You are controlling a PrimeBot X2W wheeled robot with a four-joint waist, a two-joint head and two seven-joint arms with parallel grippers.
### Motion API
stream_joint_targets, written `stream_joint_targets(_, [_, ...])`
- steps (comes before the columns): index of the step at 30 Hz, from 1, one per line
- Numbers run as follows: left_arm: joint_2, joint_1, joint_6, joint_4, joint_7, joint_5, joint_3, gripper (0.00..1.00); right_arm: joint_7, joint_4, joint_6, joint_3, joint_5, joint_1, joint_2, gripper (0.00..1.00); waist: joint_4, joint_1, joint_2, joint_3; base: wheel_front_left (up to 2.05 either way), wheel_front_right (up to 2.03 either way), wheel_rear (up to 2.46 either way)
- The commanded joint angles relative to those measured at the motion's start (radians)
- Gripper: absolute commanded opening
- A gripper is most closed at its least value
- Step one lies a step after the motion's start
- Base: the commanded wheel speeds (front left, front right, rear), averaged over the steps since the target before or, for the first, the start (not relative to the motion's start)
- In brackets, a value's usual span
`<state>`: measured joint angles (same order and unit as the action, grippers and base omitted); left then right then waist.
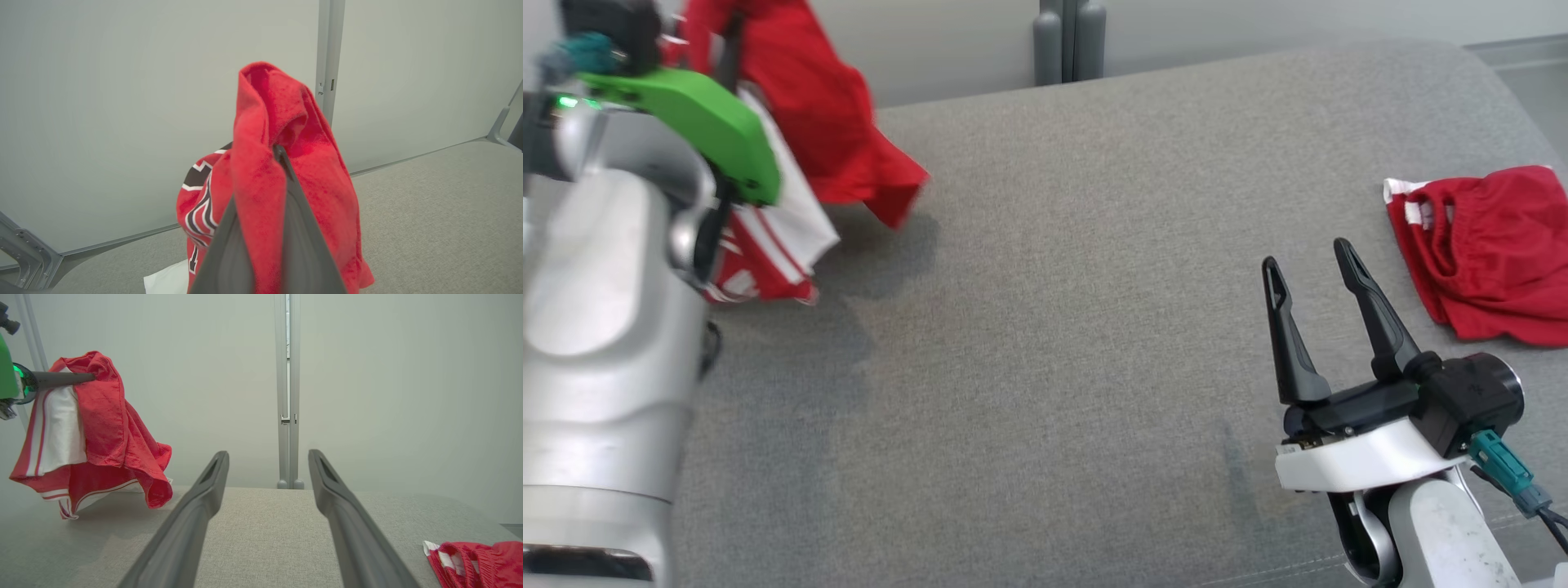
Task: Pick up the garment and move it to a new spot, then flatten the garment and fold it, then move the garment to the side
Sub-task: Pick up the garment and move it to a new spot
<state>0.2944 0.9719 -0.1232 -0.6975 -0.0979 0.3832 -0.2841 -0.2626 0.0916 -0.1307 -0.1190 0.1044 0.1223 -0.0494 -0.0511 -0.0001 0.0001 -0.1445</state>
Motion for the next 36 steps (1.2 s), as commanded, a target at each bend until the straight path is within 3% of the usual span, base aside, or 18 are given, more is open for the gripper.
stream_joint_targets(1, [-0.021, -0.022, -0.004, 0.008, 0.014, 0.016, -0.013, 0.0, -0.002, -0.002, 0.0, 0.004, 0.004, -0.018, -0.002, 1.0, -0.019, 0.0001, -0.0001, 0.051, 0.0, 0.0, 0.0])
stream_joint_targets(10, [-0.214, -0.131, -0.006, -0.008, 0.144, 0.082, -0.107, 0.0, -0.002, 0.008, 0.0, 0.011, 0.018, -0.04, -0.002, 1.0, -0.067, 0.0001, -0.0001, 0.07, 0.0, 0.0, 0.0])
stream_joint_targets(12, [-0.231, -0.155, -0.006, -0.021, 0.162, 0.087, -0.138, 0.0, -0.002, 0.011, 0.0, 0.008, 0.019, -0.04, -0.002, 1.0, -0.077, 0.0001, -0.0001, 0.061, 0.0, 0.0, 0.0])
stream_joint_targets(16, [-0.241, -0.215, 0.002, -0.066, 0.188, 0.11, -0.213, 0.0, -0.002, 0.014, 0.0, 0.002, 0.023, -0.036, -0.002, 1.0, -0.097, 0.0001, -0.0001, 0.036, 0.0, 0.0, 0.0])
stream_joint_targets(19, [-0.243, -0.262, 0.011, -0.056, 0.202, 0.191, -0.31, 0.0, -0.002, 0.01, 0.0, -0.006, 0.025, -0.02, -0.002, 1.0, -0.115, 0.0001, -0.0001, 0.015, 0.0, 0.0, 0.0])
stream_joint_targets(30, [-0.242, -0.369, 0.124, -0.035, 0.277, 0.442, -0.663, 0.0, -0.002, -0.009, 0.0, -0.02, 0.014, 0.008, -0.002, 1.0, -0.152, 0.0001, -0.0001, -0.004, 0.0, 0.0, 0.0])
stream_joint_targets(32, [-0.242, -0.373, 0.138, -0.043, 0.285, 0.471, -0.711, 0.46, -0.002, -0.013, 0.0, -0.019, 0.01, 0.005, -0.002, 1.0, -0.151, 0.0001, -0.0001, 0.004, 0.0, 0.0, 0.0])
stream_joint_targets(33, [-0.242, -0.374, 0.143, -0.045, 0.29, 0.482, -0.731, 0.95, -0.002, -0.016, 0.0, -0.018, 0.009, 0.003, -0.002, 1.0, -0.15, 0.0001, -0.0001, 0.008, 0.0, 0.0, 0.0])
stream_joint_targets(34, [-0.242, -0.375, 0.146, -0.045, 0.297, 0.495, -0.748, 1.0, -0.002, -0.017, 0.0, -0.016, 0.007, 0.0, -0.002, 1.0, -0.147, 0.0001, -0.0001, 0.012, 0.0, 0.0, 0.0])
stream_joint_targets(36, [-0.242, -0.379, 0.149, -0.039, 0.308, 0.532, -0.776, 1.0, -0.002, -0.019, 0.0, -0.012, 0.006, -0.008, -0.002, 1.0, -0.139, 0.0001, -0.0001, 0.023, 0.0, 0.0, 0.0])
